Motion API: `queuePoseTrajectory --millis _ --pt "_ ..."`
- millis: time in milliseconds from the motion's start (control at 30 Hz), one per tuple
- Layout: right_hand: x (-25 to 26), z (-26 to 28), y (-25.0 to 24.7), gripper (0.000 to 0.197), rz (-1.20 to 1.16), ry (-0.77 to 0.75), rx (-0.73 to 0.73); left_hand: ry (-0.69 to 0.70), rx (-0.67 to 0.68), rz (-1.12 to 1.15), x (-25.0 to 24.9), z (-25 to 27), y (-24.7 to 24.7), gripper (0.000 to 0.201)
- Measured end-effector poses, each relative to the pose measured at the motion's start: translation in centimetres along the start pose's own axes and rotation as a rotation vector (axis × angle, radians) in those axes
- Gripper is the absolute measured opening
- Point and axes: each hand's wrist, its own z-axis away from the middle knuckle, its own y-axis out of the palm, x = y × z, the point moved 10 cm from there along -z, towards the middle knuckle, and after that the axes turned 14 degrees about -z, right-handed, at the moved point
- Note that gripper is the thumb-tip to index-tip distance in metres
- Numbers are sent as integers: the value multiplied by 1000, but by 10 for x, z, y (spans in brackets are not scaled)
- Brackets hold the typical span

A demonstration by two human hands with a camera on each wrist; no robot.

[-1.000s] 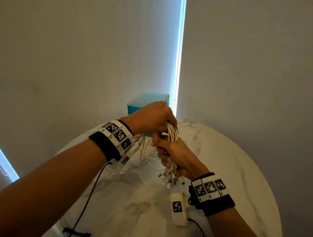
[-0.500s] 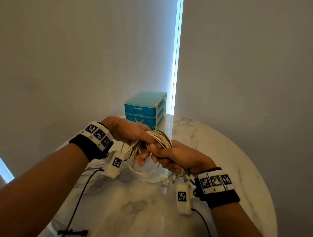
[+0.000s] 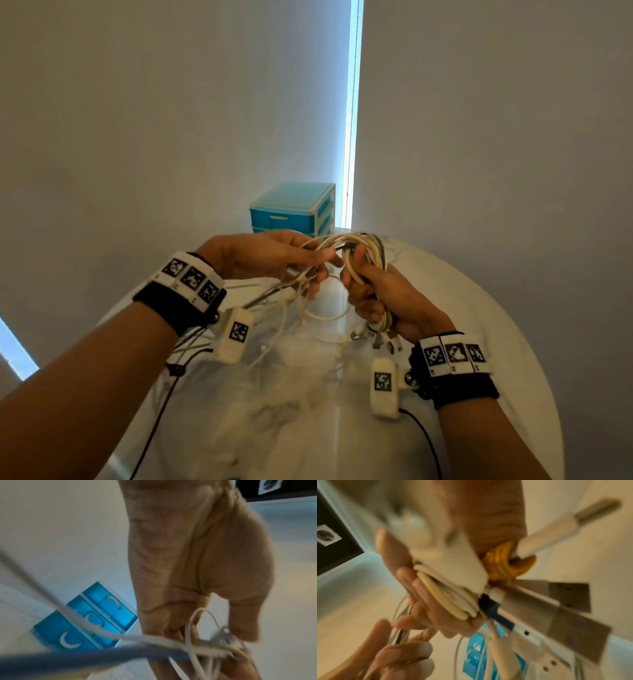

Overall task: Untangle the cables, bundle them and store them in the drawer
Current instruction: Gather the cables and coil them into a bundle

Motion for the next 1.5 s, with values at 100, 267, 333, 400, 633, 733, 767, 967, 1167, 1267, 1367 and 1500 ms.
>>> queuePoseTrajectory --millis 100,267,333,400,633,733,767,967,1167,1267,1367,1500 --pt "7 -3 -10 59 -187 -76 -98 -18 -188 54 0 0 7 58" --pt "12 -5 -32 57 -433 -197 -250 1 -229 -58 -6 -3 35 49" --pt "6 -7 -36 63 -417 -195 -299 13 -296 -72 -9 -10 46 57" --pt "0 -10 -38 75 -393 -181 -328 20 -375 13 -6 -17 55 58" --pt "2 -9 -32 65 -343 -166 -333 -31 -649 154 1 -14 17 74" --pt "3 -9 -24 61 -285 -162 -320 -19 -789 -60 -15 -4 -17 64" --pt "3 -9 -24 62 -277 -169 -330 10 -813 -174 -23 -4 -20 55" --pt "-7 -9 -42 65 -212 -150 -451 -6 -607 -684 -20 -43 12 54" --pt "-31 -13 -40 70 -176 -49 -485 -168 -458 -836 12 -53 23 59" --pt "-30 -12 -36 70 -126 -35 -453 -182 -461 -919 10 -49 18 52" --pt "-26 -12 -31 72 -14 -48 -432 -171 -498 -1022 -2 -40 10 37" --pt "-18 -11 -25 80 185 -79 -418 -161 -549 -978 -14 -30 0 28"
